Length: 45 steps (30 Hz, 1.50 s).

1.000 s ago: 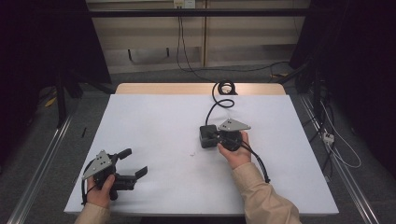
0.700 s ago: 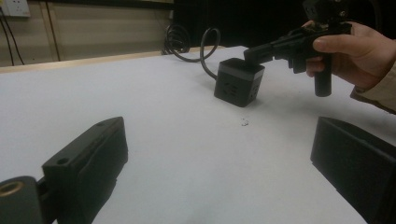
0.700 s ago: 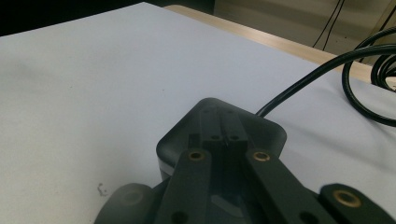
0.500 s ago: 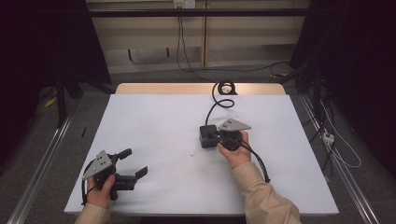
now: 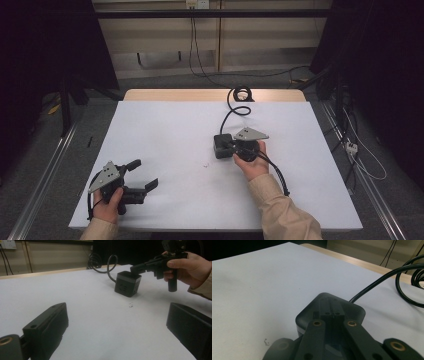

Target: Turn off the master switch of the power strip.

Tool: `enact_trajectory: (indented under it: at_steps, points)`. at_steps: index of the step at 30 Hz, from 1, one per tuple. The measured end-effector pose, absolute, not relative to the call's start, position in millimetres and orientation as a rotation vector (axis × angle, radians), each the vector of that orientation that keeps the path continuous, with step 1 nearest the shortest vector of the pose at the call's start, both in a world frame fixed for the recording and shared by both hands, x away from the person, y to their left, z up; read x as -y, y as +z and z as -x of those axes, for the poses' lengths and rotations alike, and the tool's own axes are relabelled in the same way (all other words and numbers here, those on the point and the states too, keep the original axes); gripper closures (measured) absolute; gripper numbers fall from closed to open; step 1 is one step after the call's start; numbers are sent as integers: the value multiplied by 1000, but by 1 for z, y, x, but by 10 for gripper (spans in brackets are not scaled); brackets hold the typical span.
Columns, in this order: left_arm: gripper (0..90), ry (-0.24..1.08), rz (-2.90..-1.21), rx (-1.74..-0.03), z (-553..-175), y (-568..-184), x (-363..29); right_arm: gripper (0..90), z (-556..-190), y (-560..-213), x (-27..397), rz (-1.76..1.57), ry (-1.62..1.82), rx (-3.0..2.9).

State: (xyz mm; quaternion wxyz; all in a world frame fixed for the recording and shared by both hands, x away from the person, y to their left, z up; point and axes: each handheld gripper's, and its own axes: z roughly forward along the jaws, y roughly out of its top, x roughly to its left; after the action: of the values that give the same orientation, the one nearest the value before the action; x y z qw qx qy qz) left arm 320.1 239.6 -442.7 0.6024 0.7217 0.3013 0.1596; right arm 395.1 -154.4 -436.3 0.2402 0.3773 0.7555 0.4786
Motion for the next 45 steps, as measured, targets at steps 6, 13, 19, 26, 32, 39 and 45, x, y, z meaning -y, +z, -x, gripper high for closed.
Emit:
enact_trajectory:
  at_steps: [6, 13, 19, 26, 32, 39, 45]
  points:
    - [38, 368, -1672, -699, -320, -443, -239, 900, -395, -437, 154, -1025, 1310, -2065]
    - [38, 369, -1675, -696, -320, -443, -239, 900, -395, -437, 154, -1026, 1308, -2067]
    - [38, 369, -1675, -697, -320, -443, -239, 900, -395, -437, 154, -1026, 1311, -2067]
    - [38, 369, -1676, -696, -320, -443, -239, 900, -395, -437, 154, -1020, 1306, -2067]
    - [38, 370, -1676, -695, -320, -443, -239, 900, -395, -437, 154, -1018, 1305, -2068]
    - [38, 369, -1674, -698, -319, -443, -239, 900, -395, -437, 154, -1011, 1303, -2071]
    - [38, 370, -1676, -698, -319, -443, -240, 900, -394, -437, 154, -1006, 1303, -2071]
